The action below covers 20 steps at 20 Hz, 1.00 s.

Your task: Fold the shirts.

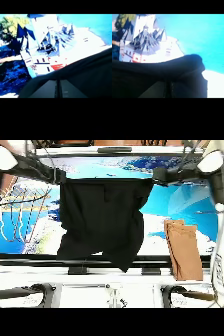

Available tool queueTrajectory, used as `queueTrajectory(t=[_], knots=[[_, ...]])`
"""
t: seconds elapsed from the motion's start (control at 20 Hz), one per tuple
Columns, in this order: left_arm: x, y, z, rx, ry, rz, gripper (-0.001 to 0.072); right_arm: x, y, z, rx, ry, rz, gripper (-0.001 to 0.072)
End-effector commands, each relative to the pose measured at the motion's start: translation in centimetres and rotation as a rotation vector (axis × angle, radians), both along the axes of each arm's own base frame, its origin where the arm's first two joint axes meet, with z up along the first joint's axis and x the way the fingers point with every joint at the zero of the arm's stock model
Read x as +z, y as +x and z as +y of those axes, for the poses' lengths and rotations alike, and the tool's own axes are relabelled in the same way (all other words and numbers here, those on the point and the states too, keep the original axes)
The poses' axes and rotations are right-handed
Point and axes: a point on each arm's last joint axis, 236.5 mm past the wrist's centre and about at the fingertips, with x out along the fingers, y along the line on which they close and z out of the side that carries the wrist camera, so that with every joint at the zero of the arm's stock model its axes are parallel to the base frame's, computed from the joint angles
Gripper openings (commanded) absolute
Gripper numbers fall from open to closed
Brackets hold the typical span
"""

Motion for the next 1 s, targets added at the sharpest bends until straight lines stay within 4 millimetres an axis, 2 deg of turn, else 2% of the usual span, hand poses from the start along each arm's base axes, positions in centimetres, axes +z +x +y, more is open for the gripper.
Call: queueTrajectory(t=[0.0,0.05,0.2,0.25,0.3,0.35,0.4,0.45,0.55,0.6,0.65,0.7,0.8,0.95], knots=[[-7.5,3.7,4.6,0.163,0.108,0.100,0.0036,-5.7,4.7,0.5,-0.134,0.125,0.051,0.0076],[-9.0,4.0,3.8,0.175,0.070,0.133,0.0036,-7.1,4.9,1.0,-0.137,0.143,0.078,0.0076],[-13.3,3.7,-0.7,0.140,-0.088,0.263,0.0051,-11.2,4.3,3.5,-0.106,0.148,0.176,0.0077],[-14.3,3.0,-2.3,0.126,-0.151,0.325,0.0167,-11.8,3.9,4.7,-0.086,0.153,0.192,0.0094],[-14.6,2.1,-3.0,0.114,-0.184,0.376,0.0417,-11.7,3.7,5.5,-0.068,0.153,0.192,0.0236],[-14.6,0.9,-2.6,0.110,-0.180,0.425,0.0584,-11.1,3.4,5.7,-0.037,0.143,0.183,0.0476],[-14.2,-0.5,-1.5,0.093,-0.156,0.479,0.0591,-10.0,2.8,5.4,0.028,0.102,0.165,0.0526],[-13.5,-2.0,0.1,0.082,-0.134,0.532,0.0591,-8.8,1.9,4.3,0.082,0.045,0.157,0.0526],[-11.4,-5.0,3.9,0.115,-0.126,0.623,0.0586,-7.4,-1.3,-1.0,0.110,-0.136,0.219,0.0526],[-10.3,-6.4,5.6,0.143,-0.132,0.644,0.0570,-7.1,-3.5,-4.5,0.101,-0.242,0.288,0.0525],[-9.6,-7.7,7.0,0.172,-0.140,0.649,0.0535,-6.9,-5.6,-7.3,0.092,-0.307,0.351,0.0524],[-9.4,-9.3,7.8,0.192,-0.147,0.655,0.0536,-6.7,-7.7,-9.1,0.099,-0.326,0.408,0.0524],[-11.4,-14.4,8.5,0.213,-0.157,0.705,0.0542,-6.8,-10.8,-10.5,0.088,-0.259,0.472,0.0524],[-18.1,-22.5,8.9,0.339,-0.214,0.760,0.0544,-7.8,-14.1,-9.2,0.097,-0.103,0.495,0.0525]])
